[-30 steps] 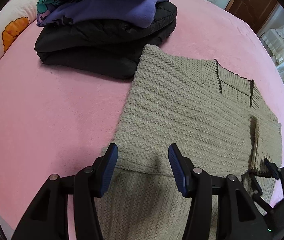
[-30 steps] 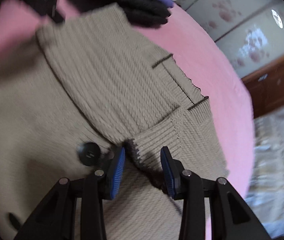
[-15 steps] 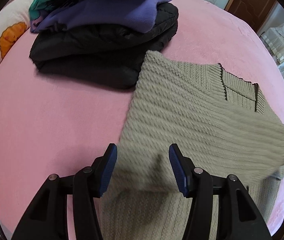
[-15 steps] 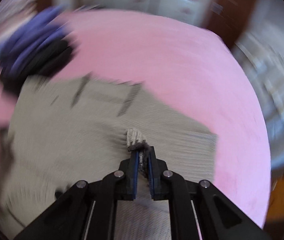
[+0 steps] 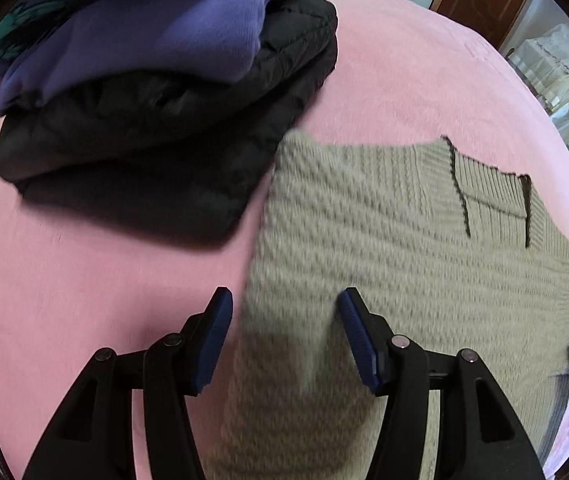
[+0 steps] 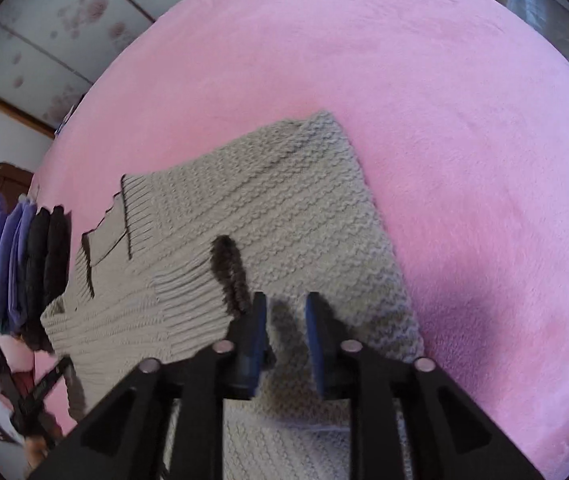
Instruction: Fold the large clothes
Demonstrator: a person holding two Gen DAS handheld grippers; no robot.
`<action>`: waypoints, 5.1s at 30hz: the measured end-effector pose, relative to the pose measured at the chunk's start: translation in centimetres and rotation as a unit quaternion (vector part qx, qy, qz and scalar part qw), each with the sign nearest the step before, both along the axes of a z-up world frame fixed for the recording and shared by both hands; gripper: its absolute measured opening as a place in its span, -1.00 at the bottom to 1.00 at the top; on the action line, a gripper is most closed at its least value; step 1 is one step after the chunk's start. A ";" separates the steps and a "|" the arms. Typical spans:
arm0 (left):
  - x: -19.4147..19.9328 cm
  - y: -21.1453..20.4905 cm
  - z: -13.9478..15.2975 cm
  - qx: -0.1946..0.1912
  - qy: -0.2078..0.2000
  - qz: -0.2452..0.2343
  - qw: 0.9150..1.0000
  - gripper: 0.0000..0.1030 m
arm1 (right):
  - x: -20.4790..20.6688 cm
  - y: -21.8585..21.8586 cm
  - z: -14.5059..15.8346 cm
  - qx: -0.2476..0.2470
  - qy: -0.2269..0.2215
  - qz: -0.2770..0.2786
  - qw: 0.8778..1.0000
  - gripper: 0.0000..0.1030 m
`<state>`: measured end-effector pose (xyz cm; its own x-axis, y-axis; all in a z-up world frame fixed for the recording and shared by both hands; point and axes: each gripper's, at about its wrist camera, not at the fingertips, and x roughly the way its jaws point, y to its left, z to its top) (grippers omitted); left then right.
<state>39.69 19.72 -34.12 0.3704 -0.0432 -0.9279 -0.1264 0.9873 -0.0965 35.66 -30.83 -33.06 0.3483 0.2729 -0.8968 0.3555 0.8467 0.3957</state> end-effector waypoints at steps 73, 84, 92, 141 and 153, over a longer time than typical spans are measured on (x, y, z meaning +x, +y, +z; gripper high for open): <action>1.2 -3.4 1.8 0.038 -0.107 -0.008 0.993 -0.37 | -0.8 10.0 2.8 -0.091 -0.134 0.156 0.974 -1.00; -8.7 -4.3 -1.9 0.070 -0.054 0.012 0.996 -0.36 | -4.0 20.5 1.3 -0.050 -0.130 0.259 0.956 -1.00; -8.5 -3.5 -2.0 0.072 -0.057 0.003 0.996 -0.32 | -3.1 14.7 -0.3 -0.095 -0.117 0.198 0.969 -1.00; -21.3 -9.2 22.2 -0.053 -0.088 0.022 0.994 0.72 | -13.9 12.0 20.0 -0.035 -0.190 0.195 0.962 -0.64; -28.2 -3.8 20.3 -0.059 -0.098 0.032 0.993 0.72 | -21.6 13.1 20.1 -0.040 -0.213 0.167 0.962 -0.64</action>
<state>11.46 15.88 -13.84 0.5496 -0.1172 -0.8272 -0.1555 0.9585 -0.2391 14.06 -17.68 -12.98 0.5933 0.3692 -0.7153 -0.1218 0.9195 0.3737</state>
